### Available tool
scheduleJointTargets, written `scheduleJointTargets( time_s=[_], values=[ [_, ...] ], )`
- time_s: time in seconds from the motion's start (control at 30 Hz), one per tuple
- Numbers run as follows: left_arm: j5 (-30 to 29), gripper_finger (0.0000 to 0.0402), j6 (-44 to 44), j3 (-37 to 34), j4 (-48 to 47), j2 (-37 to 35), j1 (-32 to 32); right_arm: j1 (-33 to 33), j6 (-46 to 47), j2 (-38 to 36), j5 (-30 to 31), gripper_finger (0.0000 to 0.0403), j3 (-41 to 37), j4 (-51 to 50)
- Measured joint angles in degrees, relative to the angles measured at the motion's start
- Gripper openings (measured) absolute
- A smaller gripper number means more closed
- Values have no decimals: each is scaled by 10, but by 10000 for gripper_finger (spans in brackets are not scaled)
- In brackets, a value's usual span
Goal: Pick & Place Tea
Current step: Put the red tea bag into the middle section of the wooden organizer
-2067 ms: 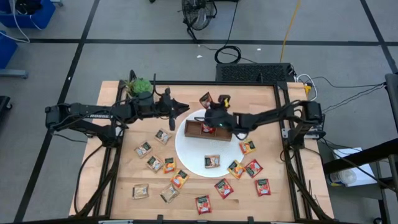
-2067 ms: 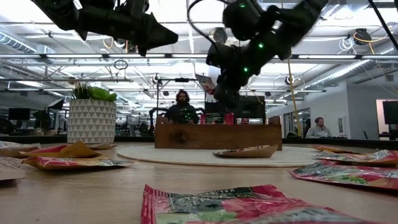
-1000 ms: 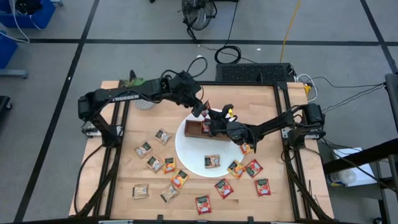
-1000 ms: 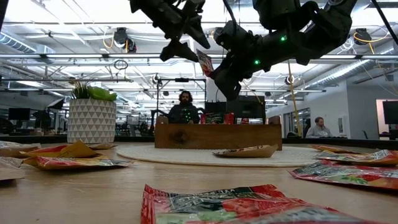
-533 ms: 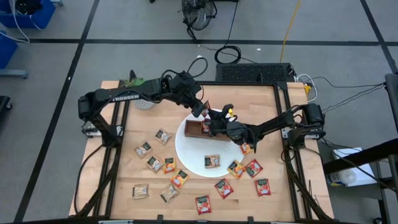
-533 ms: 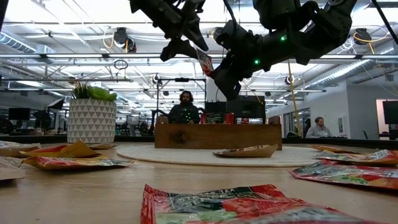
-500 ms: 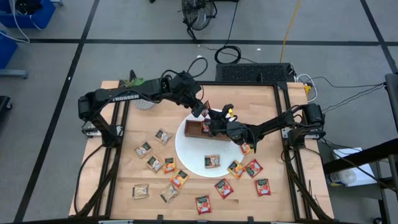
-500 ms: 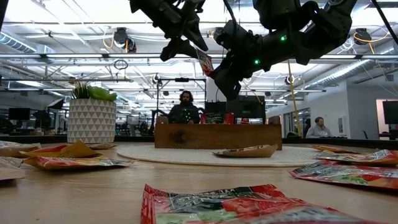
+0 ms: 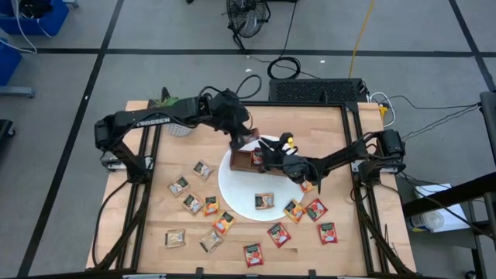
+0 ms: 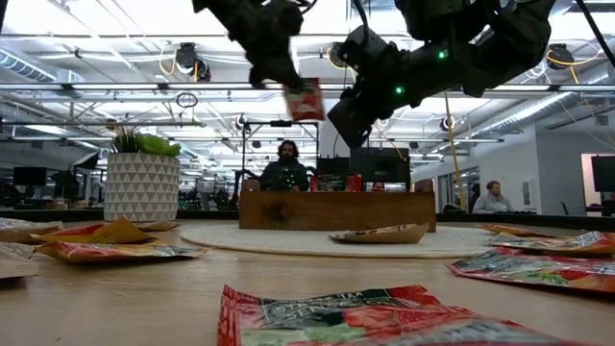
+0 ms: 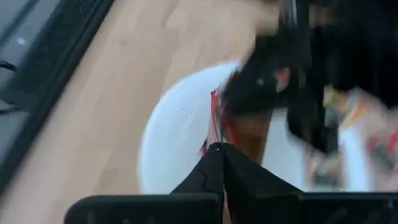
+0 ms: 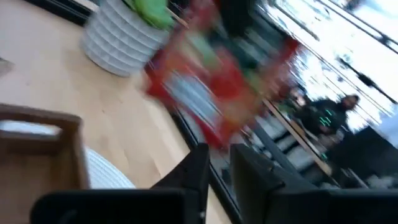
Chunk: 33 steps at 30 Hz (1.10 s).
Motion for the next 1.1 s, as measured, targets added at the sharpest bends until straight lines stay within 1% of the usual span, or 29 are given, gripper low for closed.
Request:
scheduleJointTargets(
  time_s=[0.1,0.23,0.3,0.37,0.43,0.5,0.57,0.73,0.87,1.0,1.1],
  values=[
    [-35,3,70,0,-20,-11,-16,14,1,-12,68,73,0,-4],
    [-38,2,165,-1,-20,-14,-52,35,-4,-50,129,80,-1,-26],
    [-31,2,217,-12,-8,-7,-72,41,-3,-85,132,80,0,-50],
    [-2,2,255,-28,15,3,-85,47,6,-126,130,77,-4,-81],
    [22,1,293,-52,46,12,-89,47,26,-166,115,74,-17,-98],
    [25,1,325,-74,89,17,-89,47,49,-207,98,73,-43,-104],
    [26,1,337,-93,118,24,-85,47,69,-240,81,72,-70,-103],
    [37,1,344,-109,153,59,-71,47,105,-298,82,72,-132,-102],
    [40,1,345,-107,183,94,-64,47,130,-312,82,72,-154,-100],
    [45,1,333,-96,176,128,-58,47,130,-312,82,72,-156,-100],
    [46,1,331,-95,178,135,-57,47,127,-312,82,72,-156,-101]
  ],
)
